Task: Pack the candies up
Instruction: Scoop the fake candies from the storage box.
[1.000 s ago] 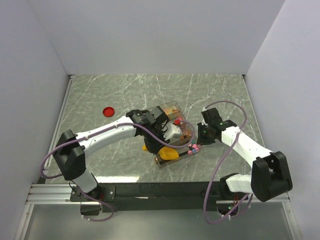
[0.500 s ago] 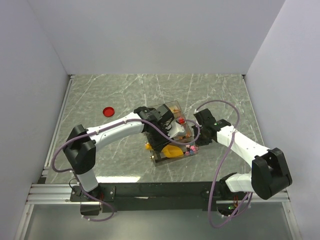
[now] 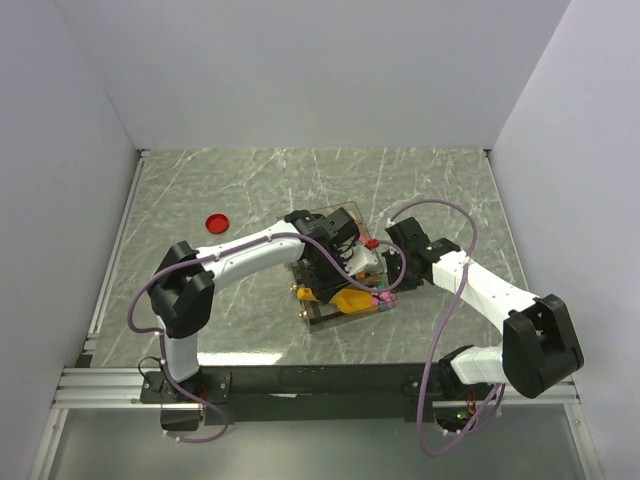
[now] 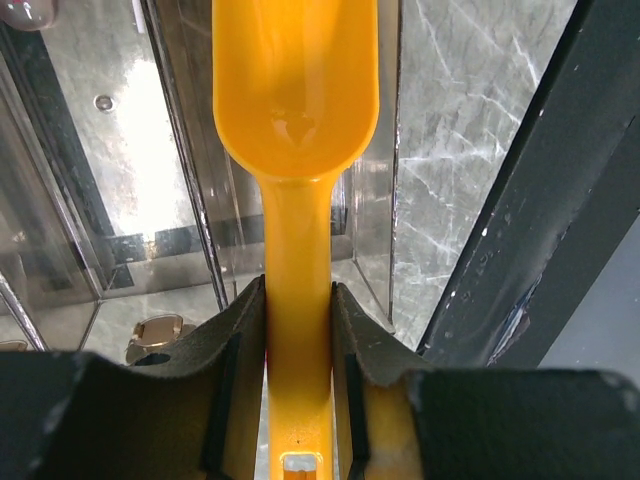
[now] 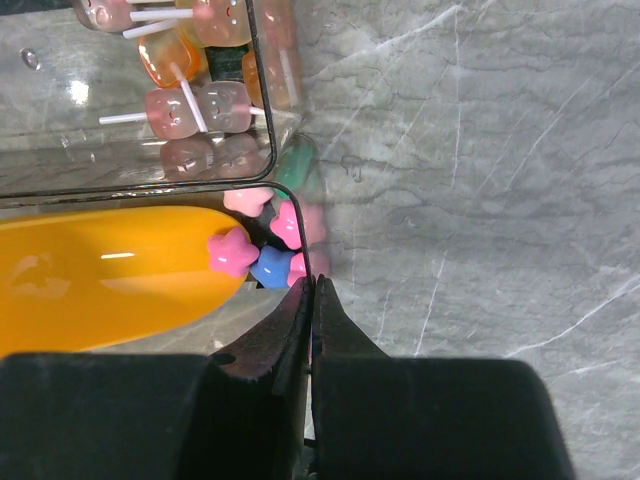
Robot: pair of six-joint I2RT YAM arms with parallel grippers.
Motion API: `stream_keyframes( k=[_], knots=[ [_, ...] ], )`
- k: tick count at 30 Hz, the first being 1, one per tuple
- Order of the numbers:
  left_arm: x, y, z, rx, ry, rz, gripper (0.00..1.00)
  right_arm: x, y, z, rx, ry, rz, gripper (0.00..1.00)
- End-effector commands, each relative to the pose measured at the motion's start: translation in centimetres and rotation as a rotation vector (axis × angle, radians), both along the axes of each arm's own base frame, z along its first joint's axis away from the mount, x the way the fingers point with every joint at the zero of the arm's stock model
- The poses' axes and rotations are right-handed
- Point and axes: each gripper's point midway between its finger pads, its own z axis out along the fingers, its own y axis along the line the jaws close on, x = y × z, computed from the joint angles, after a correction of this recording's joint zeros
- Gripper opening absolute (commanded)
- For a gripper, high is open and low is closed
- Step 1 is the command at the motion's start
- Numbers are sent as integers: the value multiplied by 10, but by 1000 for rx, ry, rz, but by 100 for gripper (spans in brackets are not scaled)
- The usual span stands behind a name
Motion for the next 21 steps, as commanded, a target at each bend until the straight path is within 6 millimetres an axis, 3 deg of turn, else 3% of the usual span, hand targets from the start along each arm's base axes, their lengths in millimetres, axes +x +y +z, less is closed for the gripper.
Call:
stream_keyframes(
  k=[1, 12, 21],
  knots=[
    [-10, -19, 9, -47, 14, -68, 1, 29, 25, 23, 102, -123, -4, 0],
    [-14, -44, 6, -64, 18, -71, 1, 31, 37, 25, 138, -136, 10, 0],
    [8, -61, 24, -106, -118, -82, 1, 28, 44, 21, 176, -130, 17, 0]
  ],
)
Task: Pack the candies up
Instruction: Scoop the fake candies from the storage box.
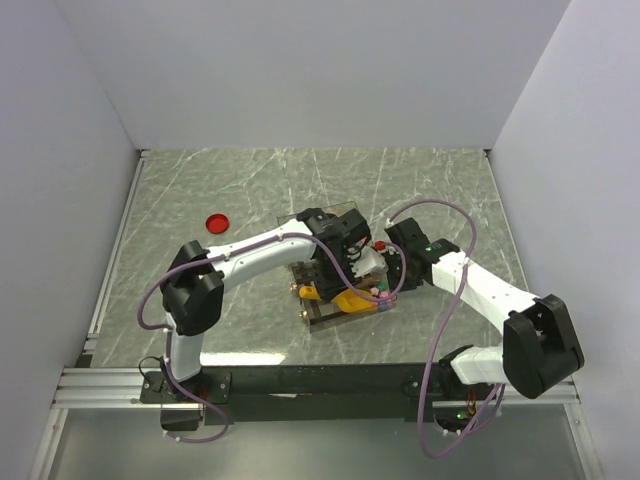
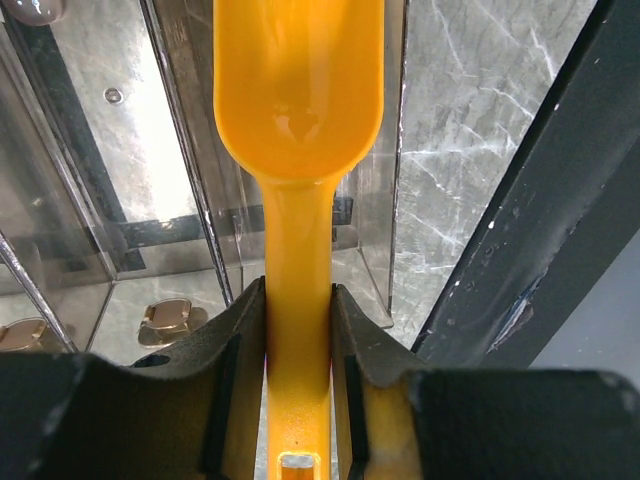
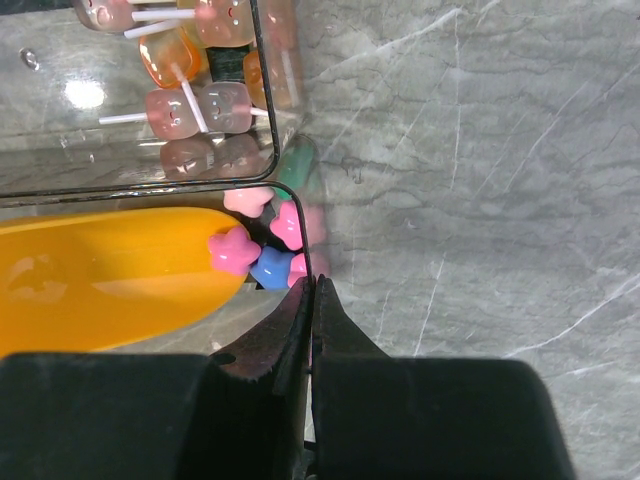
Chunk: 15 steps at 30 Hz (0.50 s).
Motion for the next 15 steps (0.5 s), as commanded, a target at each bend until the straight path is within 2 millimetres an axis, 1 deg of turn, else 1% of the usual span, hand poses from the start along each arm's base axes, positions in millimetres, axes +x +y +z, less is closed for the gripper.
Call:
stream_keyframes(
  k=[1, 2, 3, 4, 5, 6, 9, 10, 11, 13, 15],
  knots=[
    [9, -56, 20, -199, -103, -82, 1, 28, 43, 21, 185, -123, 10, 0],
    [9, -57, 22, -208, -115, -84, 1, 27, 43, 20, 190, -121, 11, 0],
    [11, -59, 29, -234, -139, -84, 1, 26, 44, 20, 197, -120, 11, 0],
    [10, -57, 27, -233, -142, -85, 1, 26, 45, 20, 202, -120, 10, 0],
    [8, -58, 29, -243, -158, -89, 1, 26, 45, 19, 206, -123, 10, 0],
    [10, -61, 37, -269, -192, -86, 1, 26, 46, 20, 213, -126, 11, 0],
    [3, -60, 35, -274, -202, -93, 1, 27, 49, 20, 226, -131, 14, 0],
    [4, -63, 36, -279, -225, -94, 1, 27, 50, 20, 231, -130, 15, 0],
    [0, -65, 34, -271, -239, -106, 1, 28, 50, 21, 235, -136, 14, 0],
    [-2, -63, 26, -240, -255, -121, 1, 28, 50, 21, 235, -133, 15, 0],
    [-4, -65, 21, -231, -241, -126, 1, 29, 52, 21, 238, -133, 20, 0]
  ],
)
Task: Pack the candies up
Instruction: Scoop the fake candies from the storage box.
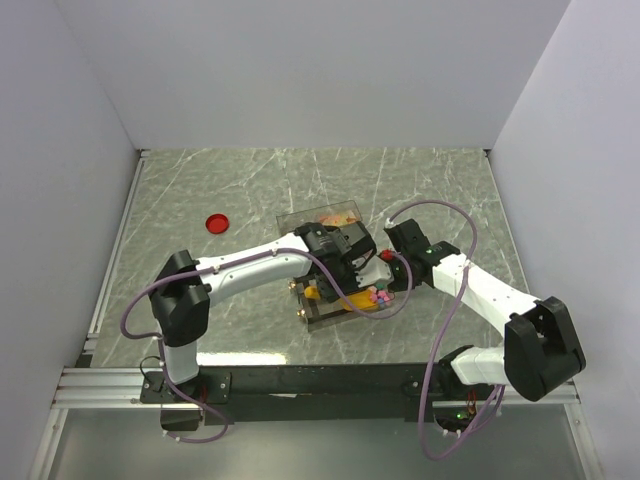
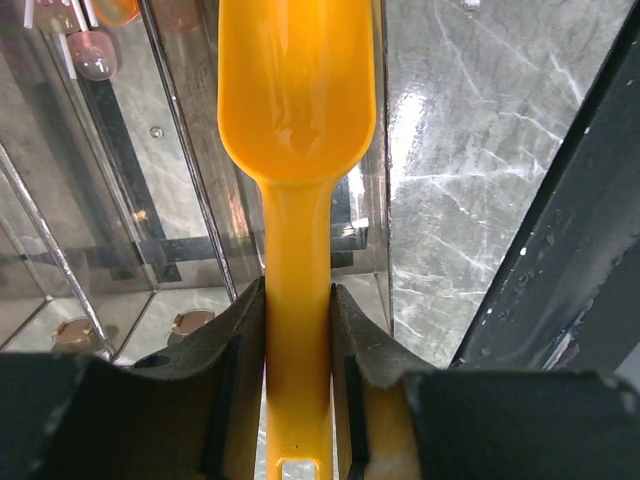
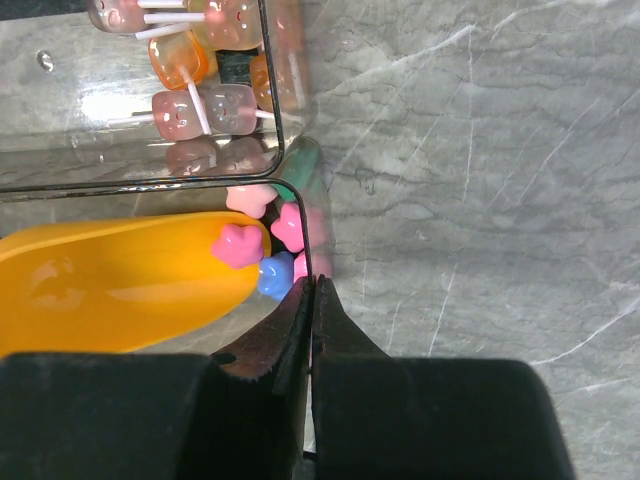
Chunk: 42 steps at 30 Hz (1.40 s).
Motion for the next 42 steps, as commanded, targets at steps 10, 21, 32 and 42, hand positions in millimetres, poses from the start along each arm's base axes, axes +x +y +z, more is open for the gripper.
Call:
stream_keyframes(
  k=[10, 21, 32, 42],
  knots=[
    [-32, -75, 4, -273, 146, 8, 1, 23, 47, 18, 219, -97, 13, 0],
    [-50, -71, -1, -331, 257, 206, 1, 23, 46, 14, 215, -93, 15, 0],
    [-7, -42, -18, -147, 52, 410, 1, 23, 46, 13, 210, -90, 19, 0],
    [4, -16, -14, -36, -19, 610, 1, 22, 45, 16, 203, -83, 14, 0]
  ],
)
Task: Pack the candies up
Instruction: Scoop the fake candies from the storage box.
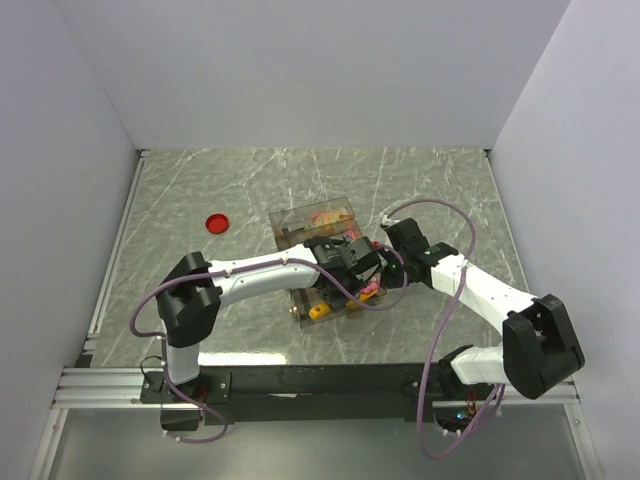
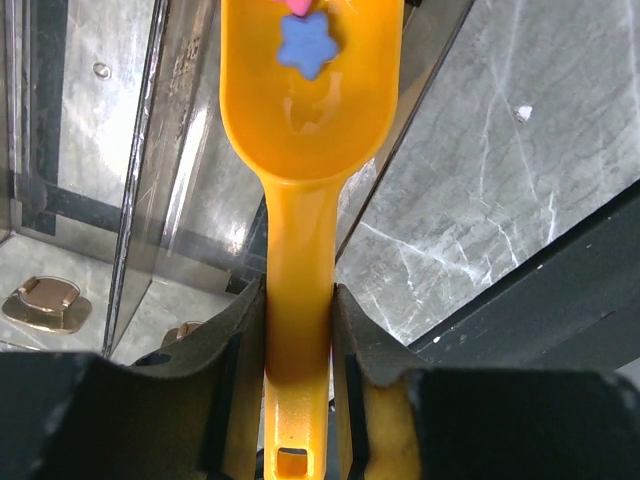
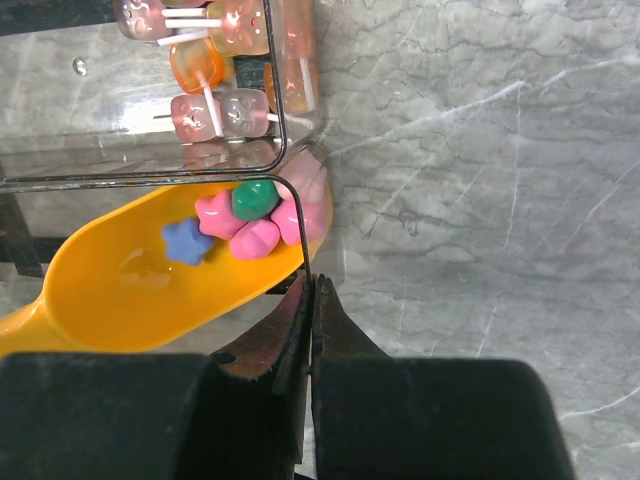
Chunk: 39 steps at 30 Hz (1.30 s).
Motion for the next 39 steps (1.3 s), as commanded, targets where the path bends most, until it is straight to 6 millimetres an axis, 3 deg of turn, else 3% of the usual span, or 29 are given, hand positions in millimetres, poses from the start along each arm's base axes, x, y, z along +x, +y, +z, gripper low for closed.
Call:
stream_keyframes(
  k=[1, 10, 15, 17, 21, 22, 27, 32, 39],
  knots=[
    [12, -11, 12, -30, -50, 83, 1, 11, 27, 15, 119, -45, 5, 0],
    [12, -36, 0, -38, 7, 39, 1, 11, 38, 17, 158, -33, 35, 0],
    [22, -61, -4, -91, -13, -12, 1, 13, 42, 17, 161, -57, 71, 0],
    [25, -61, -7, -93, -28, -21, 1, 11, 43, 14, 162, -46, 83, 0],
    [27, -69, -2, -190, -81, -87, 1, 6, 48, 9, 204, -22, 95, 0],
    [29, -79, 4, -257, -104, -103, 1, 6, 49, 7, 215, -19, 96, 0],
    [19, -53, 1, -221, -95, -109, 1, 6, 39, 4, 187, -18, 80, 0],
    [17, -13, -9, -85, -38, -47, 1, 9, 29, 7, 137, -33, 66, 0],
    [13, 14, -14, 22, 14, -30, 1, 8, 23, 2, 91, -16, 79, 0]
  ],
)
